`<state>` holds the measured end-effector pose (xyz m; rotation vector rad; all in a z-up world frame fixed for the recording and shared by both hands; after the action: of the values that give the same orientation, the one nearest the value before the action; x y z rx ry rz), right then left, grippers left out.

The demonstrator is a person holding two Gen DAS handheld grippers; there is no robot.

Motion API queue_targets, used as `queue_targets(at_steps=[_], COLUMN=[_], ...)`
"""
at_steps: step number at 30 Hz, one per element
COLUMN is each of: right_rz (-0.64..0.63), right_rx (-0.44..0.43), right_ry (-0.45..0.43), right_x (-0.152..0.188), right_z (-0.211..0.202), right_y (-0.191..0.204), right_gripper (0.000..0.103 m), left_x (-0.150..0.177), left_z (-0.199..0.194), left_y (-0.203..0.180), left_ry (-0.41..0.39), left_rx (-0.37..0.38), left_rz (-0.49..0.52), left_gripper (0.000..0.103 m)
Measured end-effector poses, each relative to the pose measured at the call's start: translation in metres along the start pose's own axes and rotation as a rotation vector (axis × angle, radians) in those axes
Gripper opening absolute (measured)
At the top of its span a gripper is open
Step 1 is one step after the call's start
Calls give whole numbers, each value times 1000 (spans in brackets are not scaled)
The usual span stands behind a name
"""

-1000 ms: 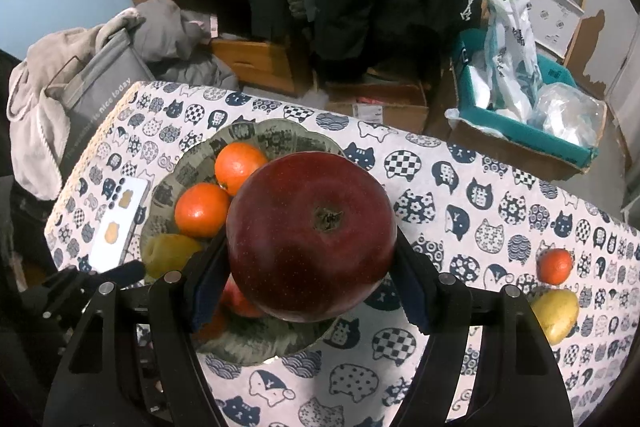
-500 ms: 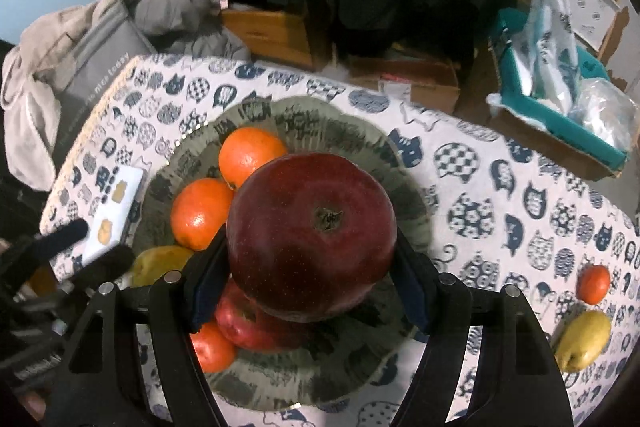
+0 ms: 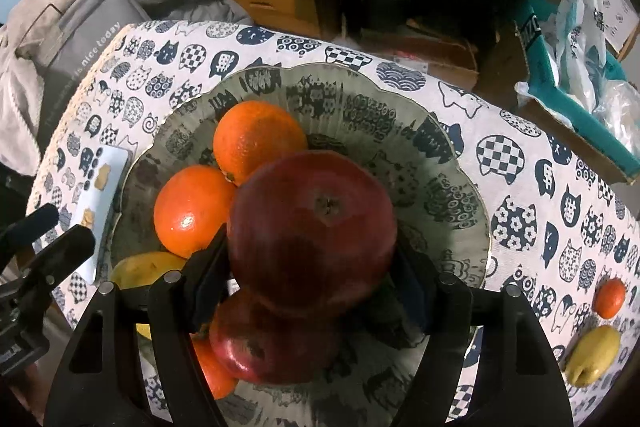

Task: Organize fruits
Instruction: 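Open both tools and raise them away from the bowl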

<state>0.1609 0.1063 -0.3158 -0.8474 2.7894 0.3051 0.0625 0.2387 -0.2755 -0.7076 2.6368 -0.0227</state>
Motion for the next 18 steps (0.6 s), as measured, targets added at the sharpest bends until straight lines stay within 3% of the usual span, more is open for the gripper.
queue_targets(at_steps=[9,18], right_rz=[19,35], right_rx=[10,-13], right_ry=[21,-71], right_x=[0,-9], right_z=[5,-33], right_y=[-5,-9], right_gripper=[76,81], left_x=[-2,-4], left_z=[-3,-18], left_y=[0,-10], left_ry=[-3,-24], left_rx=[7,20], left_rz=[-8,15], left_gripper=[75,75])
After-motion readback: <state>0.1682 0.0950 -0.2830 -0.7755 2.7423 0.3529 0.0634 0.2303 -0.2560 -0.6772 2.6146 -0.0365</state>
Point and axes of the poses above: each gripper's, at about its wrist camera, not at the fingertips, and z roughly the way its jaws point, y to its left, x to its underside, the point moved 6 cm from there along z, roughly the way its jaws point, and after that the axes turned 5 degrees about y, right-handed, at the moved point
